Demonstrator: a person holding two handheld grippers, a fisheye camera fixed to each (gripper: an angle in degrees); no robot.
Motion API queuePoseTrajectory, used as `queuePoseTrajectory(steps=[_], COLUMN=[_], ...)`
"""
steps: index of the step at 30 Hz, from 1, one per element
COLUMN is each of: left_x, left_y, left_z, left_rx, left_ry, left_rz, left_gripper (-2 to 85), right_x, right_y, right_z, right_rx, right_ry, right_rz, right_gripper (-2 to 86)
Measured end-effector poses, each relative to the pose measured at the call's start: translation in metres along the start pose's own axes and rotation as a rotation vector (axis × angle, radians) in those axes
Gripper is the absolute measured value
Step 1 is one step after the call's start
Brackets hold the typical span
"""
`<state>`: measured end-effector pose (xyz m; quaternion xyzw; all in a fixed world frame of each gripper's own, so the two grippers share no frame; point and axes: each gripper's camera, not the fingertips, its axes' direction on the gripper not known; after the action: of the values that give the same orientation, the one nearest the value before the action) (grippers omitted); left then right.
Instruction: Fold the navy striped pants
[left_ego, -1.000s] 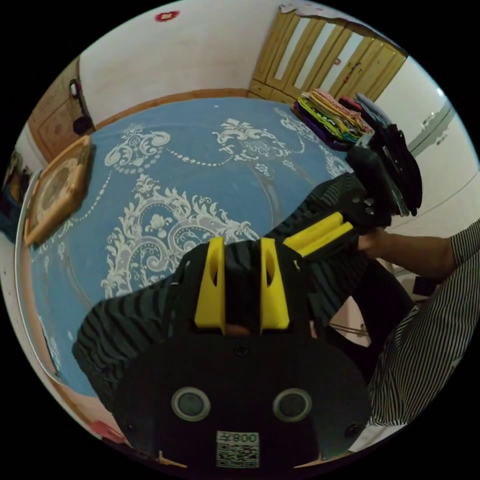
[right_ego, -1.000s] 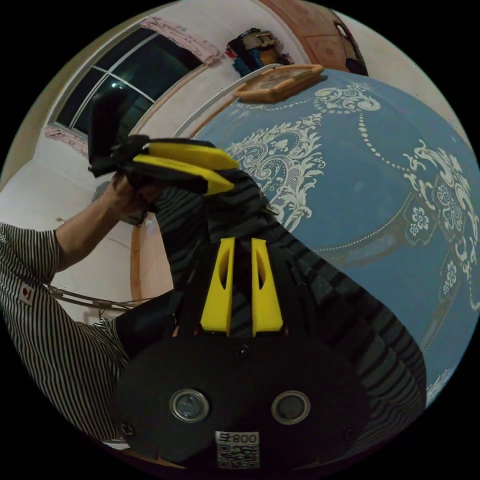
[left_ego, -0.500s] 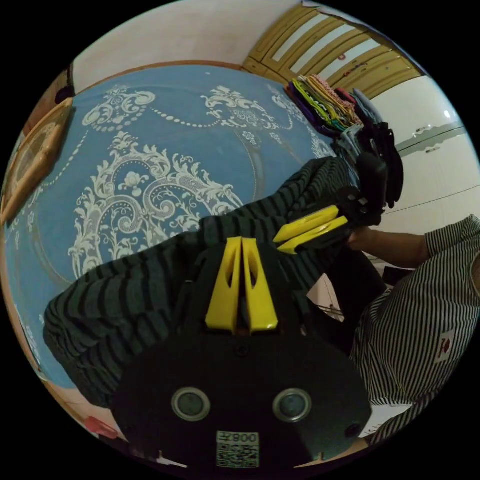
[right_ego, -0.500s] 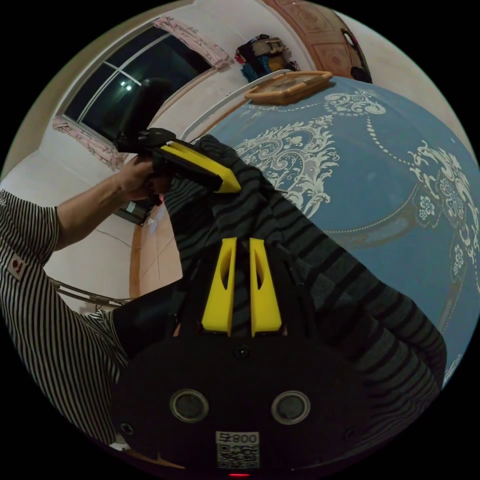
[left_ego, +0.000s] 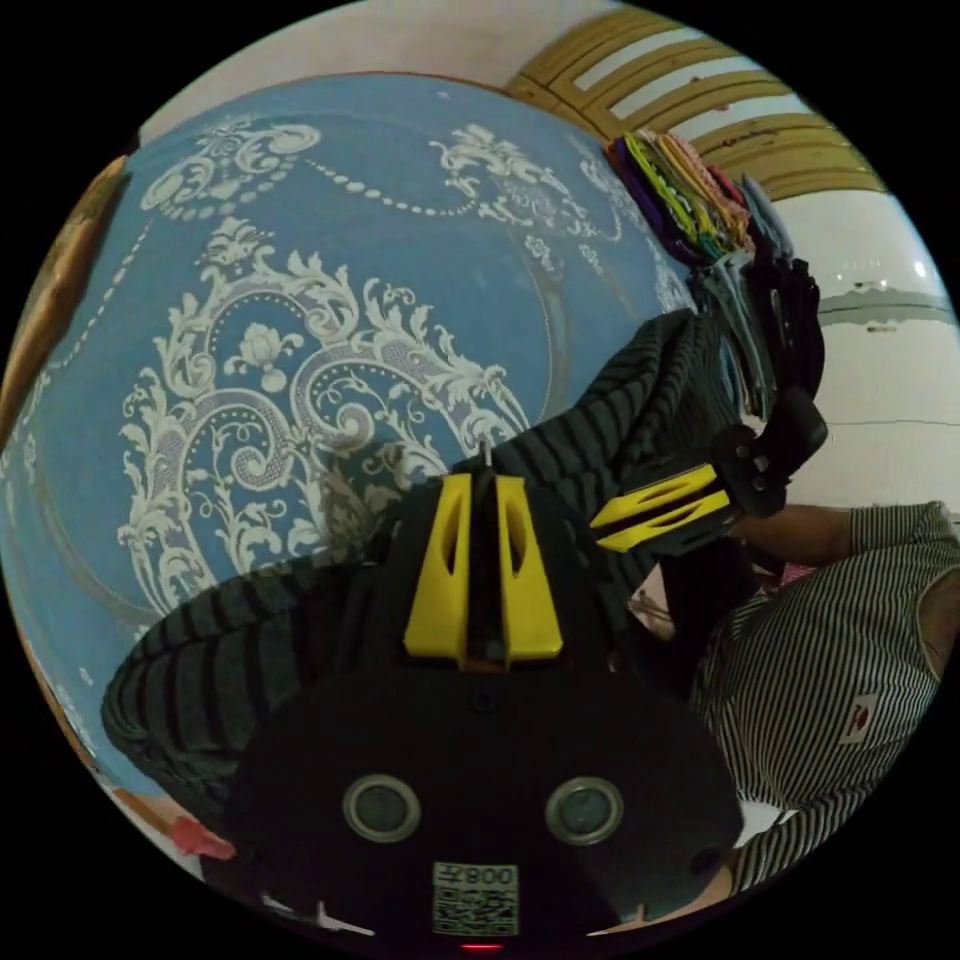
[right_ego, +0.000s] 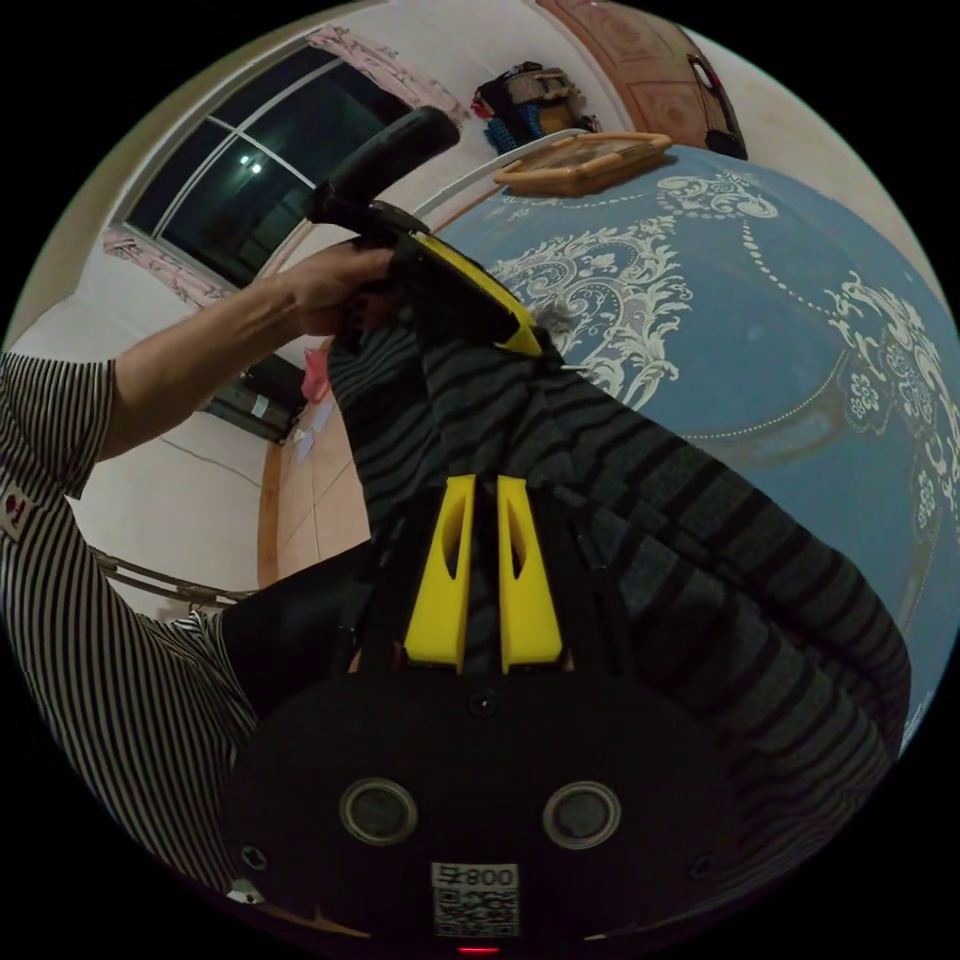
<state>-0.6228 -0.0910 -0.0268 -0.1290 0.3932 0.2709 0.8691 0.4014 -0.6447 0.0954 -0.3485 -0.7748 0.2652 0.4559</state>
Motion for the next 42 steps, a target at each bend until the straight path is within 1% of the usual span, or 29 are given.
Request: queuePoseTrajectory(steps=[1,3,6,8,10,12,15,17,18,19,21,24,25,27,28,29,32,34,36,38,39,41,42], left_x=[0.0,0.0,-0.004,-0.013,-0.02,-0.027,-0.035,-0.042,-0.045,-0.046,-0.046,-0.033,-0.03,-0.018,-0.014,-0.005,0.03,0.057,0.082,0.089,0.093,0.101,0.117], left_y=[0.002,0.008,0.012,0.009,0.001,-0.014,-0.034,-0.043,-0.047,-0.049,-0.056,-0.062,-0.063,-0.064,-0.063,-0.061,-0.053,-0.047,-0.046,-0.049,-0.049,-0.055,-0.057], left_z=[-0.004,-0.024,-0.049,-0.057,-0.056,-0.05,-0.032,-0.018,-0.01,-0.005,0.008,0.016,0.016,0.015,0.014,0.01,0.007,0.019,0.051,0.079,0.08,0.081,0.078], left_rx=[0.025,0.136,0.278,0.335,0.348,0.327,0.245,0.212,0.191,0.178,0.156,0.163,0.169,0.224,0.247,0.292,0.376,0.353,0.223,0.092,0.172,0.184,0.232], left_ry=[0.0,-0.021,-0.025,-0.005,0.001,0.003,-0.045,-0.02,-0.035,-0.037,-0.031,-0.073,-0.082,-0.128,-0.144,-0.136,-0.046,-0.035,-0.145,-0.234,-0.19,-0.116,-0.135], left_rz=[-0.008,-0.025,-0.067,-0.113,-0.149,-0.186,-0.232,-0.28,-0.304,-0.318,-0.343,-0.312,-0.306,-0.322,-0.332,-0.319,-0.221,-0.164,-0.147,-0.159,-0.204,-0.279,-0.265], left_gripper=[4.4,3.5,3.0,2.8,2.7,2.4,2.2,2.2,2.1,2.1,2.0,1.5,1.4,0.8,0.7,0.5,0.3,0.2,0.2,0.1,0.1,0.1,0.1], right_x=[0.0,0.001,0.001,-0.002,-0.006,-0.008,-0.005,0.004,0.006,0.01,0.011,-0.004,-0.013,-0.025,-0.028,-0.03,-0.024,-0.025,-0.027,-0.031,-0.032,-0.036,-0.037], right_y=[-0.002,-0.005,-0.005,-0.003,-0.001,-0.001,-0.002,-0.001,0.0,0.003,0.011,0.024,0.031,0.044,0.054,0.065,0.085,0.097,0.111,0.132,0.138,0.16,0.165], right_z=[-0.002,-0.01,-0.035,-0.051,-0.055,-0.049,-0.024,0.002,0.01,0.028,0.025,0.011,0.01,0.021,0.035,0.042,0.036,0.033,0.029,0.025,0.024,0.018,0.016], right_rx=[0.014,0.047,0.181,0.257,0.277,0.246,0.118,-0.024,-0.076,-0.199,-0.137,-0.096,-0.103,-0.177,-0.263,-0.254,-0.238,-0.244,-0.242,-0.234,-0.233,-0.233,-0.236], right_ry=[-0.008,-0.017,-0.014,0.019,0.028,0.037,0.062,0.043,0.023,0.008,-0.023,-0.01,-0.023,-0.021,0.005,-0.013,-0.049,-0.037,-0.009,0.031,0.04,0.093,0.104], right_rz=[0.008,0.015,0.035,0.026,0.008,-0.007,-0.008,0.029,0.031,0.046,0.074,0.016,-0.027,-0.072,-0.08,-0.091,-0.03,-0.038,-0.054,-0.085,-0.097,-0.13,-0.133], right_gripper=[3.3,3.0,2.5,1.9,1.4,1.0,0.5,0.3,0.2,0.2,0.1,0.1,0.1,0.1,0.1,0.1,0.1,0.1,0.1,0.1,0.1,0.1,0.1])
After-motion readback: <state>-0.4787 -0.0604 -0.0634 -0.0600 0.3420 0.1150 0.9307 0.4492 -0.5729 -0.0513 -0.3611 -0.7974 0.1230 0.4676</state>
